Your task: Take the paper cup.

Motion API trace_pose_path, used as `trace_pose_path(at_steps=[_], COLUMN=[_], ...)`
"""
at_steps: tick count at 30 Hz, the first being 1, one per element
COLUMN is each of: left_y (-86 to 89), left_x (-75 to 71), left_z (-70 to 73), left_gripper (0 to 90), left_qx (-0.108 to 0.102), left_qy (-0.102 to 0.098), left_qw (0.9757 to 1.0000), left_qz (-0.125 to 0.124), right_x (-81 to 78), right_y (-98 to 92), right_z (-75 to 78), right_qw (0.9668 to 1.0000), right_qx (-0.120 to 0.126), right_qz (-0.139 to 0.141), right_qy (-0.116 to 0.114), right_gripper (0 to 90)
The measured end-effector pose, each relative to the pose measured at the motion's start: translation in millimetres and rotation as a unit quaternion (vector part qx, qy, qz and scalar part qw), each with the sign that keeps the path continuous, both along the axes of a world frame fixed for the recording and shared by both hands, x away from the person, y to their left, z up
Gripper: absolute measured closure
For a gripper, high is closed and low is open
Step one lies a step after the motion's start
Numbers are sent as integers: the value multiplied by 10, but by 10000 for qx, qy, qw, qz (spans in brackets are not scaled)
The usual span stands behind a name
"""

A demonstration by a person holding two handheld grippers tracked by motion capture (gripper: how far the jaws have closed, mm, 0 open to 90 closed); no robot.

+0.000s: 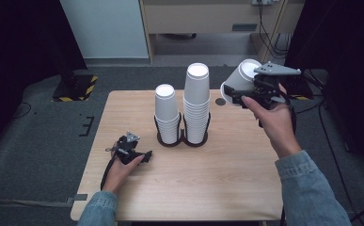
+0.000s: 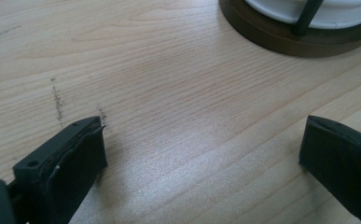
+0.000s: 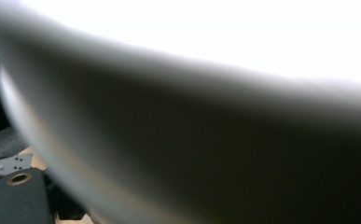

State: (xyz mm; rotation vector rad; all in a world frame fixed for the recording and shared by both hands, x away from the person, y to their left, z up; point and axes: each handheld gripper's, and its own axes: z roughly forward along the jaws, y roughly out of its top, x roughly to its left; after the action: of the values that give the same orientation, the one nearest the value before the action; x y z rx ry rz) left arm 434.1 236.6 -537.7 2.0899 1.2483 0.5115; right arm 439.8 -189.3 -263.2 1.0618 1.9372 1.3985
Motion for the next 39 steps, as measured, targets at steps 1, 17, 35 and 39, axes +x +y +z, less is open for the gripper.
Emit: trace_pose_path(at_steps=[1, 17, 35, 39], left_y=[0, -2, -27, -56], left_x=[0, 0, -48, -97], left_z=[0, -1, 46, 90], left_gripper=[0, 0, 23, 23], left_qx=[-1, -11, 32, -41], left_qy=[1, 7, -142, -194], left_qw=[10000, 10000, 9999, 9997], left_qz=[-1, 2, -84, -165], right_x=[-11, -100, -193, -210], right_y=[0, 25, 103, 137], right_z=[-36, -620, -1265, -1403], right_qw=[10000, 9989, 9974, 9966], right_qx=[8, -358, -333, -332], right_qz=[12, 22, 80, 183], right_qy=[19, 290, 637, 732], right_gripper=[131, 131, 131, 131])
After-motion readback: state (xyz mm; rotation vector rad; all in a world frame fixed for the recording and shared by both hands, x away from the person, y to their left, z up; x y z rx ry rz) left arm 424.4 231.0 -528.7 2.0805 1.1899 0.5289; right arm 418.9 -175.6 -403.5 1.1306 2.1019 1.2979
